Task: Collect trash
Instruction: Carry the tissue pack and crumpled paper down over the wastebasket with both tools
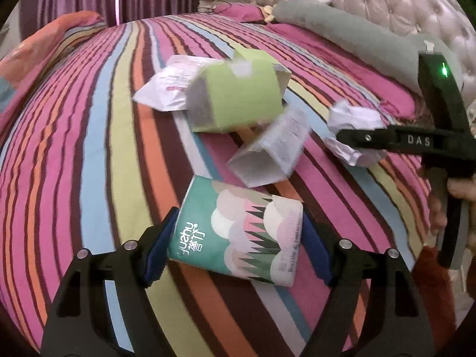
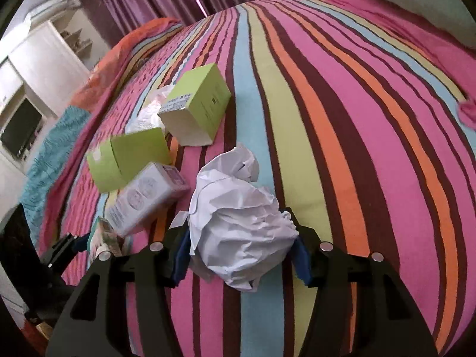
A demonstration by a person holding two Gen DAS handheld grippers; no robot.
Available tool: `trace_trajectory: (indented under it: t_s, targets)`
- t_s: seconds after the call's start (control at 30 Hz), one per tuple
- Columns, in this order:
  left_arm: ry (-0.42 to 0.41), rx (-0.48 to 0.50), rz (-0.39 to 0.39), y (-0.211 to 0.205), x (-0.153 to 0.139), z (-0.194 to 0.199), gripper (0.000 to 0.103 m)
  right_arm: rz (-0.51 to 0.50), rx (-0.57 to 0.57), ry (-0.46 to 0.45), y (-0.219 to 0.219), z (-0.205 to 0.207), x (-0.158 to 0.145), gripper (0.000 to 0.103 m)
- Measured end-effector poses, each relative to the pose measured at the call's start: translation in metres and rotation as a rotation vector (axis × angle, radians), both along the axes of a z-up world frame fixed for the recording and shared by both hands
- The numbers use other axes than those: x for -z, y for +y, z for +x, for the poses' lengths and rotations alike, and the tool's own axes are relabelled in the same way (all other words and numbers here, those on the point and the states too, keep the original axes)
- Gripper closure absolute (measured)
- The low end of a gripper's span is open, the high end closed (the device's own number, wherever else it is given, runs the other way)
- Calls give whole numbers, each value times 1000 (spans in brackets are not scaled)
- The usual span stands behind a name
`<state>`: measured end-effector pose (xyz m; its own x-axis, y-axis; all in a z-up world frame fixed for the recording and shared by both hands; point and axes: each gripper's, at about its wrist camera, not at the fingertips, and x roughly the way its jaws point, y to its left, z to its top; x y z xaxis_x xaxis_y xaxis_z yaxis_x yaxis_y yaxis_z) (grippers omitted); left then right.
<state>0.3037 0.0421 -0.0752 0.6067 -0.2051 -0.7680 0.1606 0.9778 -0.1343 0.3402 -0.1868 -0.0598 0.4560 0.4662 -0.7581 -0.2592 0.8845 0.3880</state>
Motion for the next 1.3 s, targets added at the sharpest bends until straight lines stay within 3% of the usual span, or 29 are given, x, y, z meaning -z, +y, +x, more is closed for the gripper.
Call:
trace_trajectory:
  t_s: [0.67, 1.3]
  targets:
    - [-50, -80, -59, 6, -25, -99, 28, 76, 46, -37, -30, -73, -28, 50]
    - [2, -36, -65, -22, -6, -186, 28, 82, -2, -19, -34, -167, -19, 50]
